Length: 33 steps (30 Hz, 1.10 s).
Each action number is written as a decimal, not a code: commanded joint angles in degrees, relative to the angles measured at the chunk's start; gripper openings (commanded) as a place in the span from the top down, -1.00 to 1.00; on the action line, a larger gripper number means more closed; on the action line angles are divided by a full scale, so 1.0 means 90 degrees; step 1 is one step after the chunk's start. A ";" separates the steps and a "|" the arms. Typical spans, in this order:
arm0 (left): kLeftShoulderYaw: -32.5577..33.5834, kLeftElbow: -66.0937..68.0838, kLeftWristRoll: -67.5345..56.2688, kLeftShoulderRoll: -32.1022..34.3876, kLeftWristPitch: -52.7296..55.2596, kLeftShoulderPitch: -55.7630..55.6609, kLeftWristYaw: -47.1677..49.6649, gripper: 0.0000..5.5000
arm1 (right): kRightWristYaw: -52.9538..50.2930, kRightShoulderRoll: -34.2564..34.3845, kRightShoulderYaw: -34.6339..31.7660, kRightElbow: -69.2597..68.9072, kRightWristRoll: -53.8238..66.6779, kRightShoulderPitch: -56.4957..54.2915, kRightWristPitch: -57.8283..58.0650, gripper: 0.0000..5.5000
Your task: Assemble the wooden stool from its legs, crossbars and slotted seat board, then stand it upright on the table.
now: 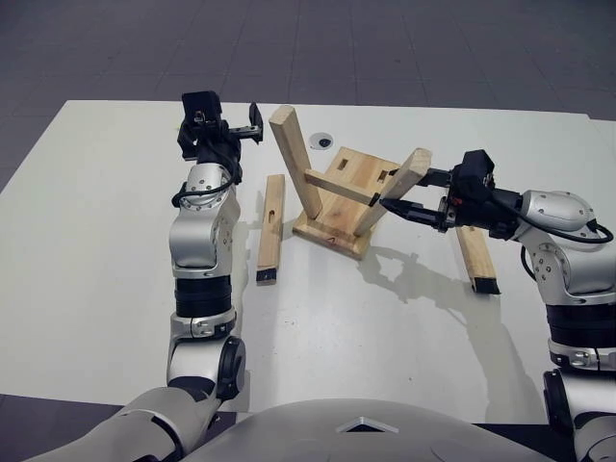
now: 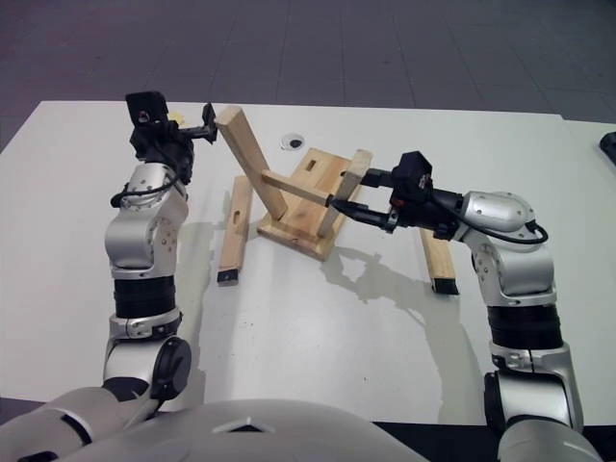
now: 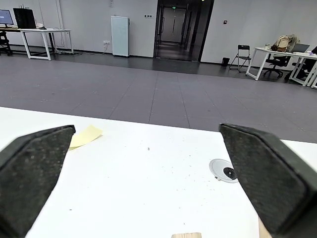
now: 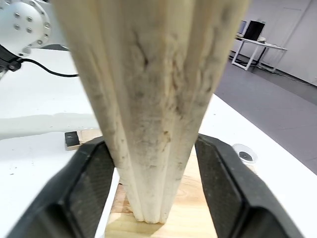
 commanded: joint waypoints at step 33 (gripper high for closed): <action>-0.1608 -0.1844 0.1183 0.0005 -0.0438 0.0906 -0.0795 -0.96 | -0.4267 0.0564 -0.2973 -0.3291 0.4512 0.1459 0.1548 -0.96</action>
